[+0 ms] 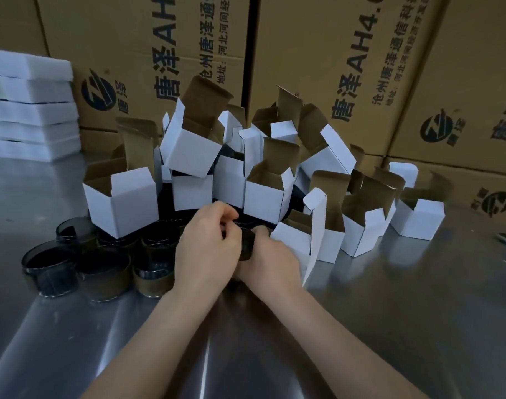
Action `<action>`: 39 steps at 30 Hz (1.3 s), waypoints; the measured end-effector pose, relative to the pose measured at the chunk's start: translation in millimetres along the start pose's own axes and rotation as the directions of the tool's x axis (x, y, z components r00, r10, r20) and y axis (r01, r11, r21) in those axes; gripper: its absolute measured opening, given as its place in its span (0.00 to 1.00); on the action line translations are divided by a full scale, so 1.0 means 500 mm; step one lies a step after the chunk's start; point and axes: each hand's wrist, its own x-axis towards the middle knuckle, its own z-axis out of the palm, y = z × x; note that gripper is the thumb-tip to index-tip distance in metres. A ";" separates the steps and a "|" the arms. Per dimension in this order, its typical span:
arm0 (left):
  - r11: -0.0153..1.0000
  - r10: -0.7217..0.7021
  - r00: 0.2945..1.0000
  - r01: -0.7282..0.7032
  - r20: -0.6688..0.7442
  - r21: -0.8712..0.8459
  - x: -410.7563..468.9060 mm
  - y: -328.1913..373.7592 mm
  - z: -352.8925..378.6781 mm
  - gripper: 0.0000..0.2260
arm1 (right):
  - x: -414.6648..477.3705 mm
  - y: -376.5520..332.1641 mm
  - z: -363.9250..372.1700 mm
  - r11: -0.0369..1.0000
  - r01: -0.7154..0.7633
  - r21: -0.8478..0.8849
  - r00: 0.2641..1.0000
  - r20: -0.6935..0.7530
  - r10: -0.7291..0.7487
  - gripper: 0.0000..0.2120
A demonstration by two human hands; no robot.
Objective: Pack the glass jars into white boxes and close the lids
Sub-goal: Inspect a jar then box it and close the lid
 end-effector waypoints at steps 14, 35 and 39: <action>0.935 0.218 0.858 -0.046 0.466 -0.352 -0.031 0.011 -0.038 0.32 | -0.104 0.099 -0.064 0.847 0.386 0.365 0.830 -0.539 -0.146 0.29; 0.860 0.218 0.891 0.017 0.398 -0.510 -0.037 0.006 -0.016 0.31 | -0.080 0.098 -0.047 0.736 0.479 0.478 0.858 -0.431 -0.279 0.33; 0.821 0.162 0.940 0.040 0.299 -0.569 -0.033 0.010 -0.021 0.30 | -0.067 0.078 -0.046 0.675 0.425 0.604 0.902 -0.350 -0.254 0.37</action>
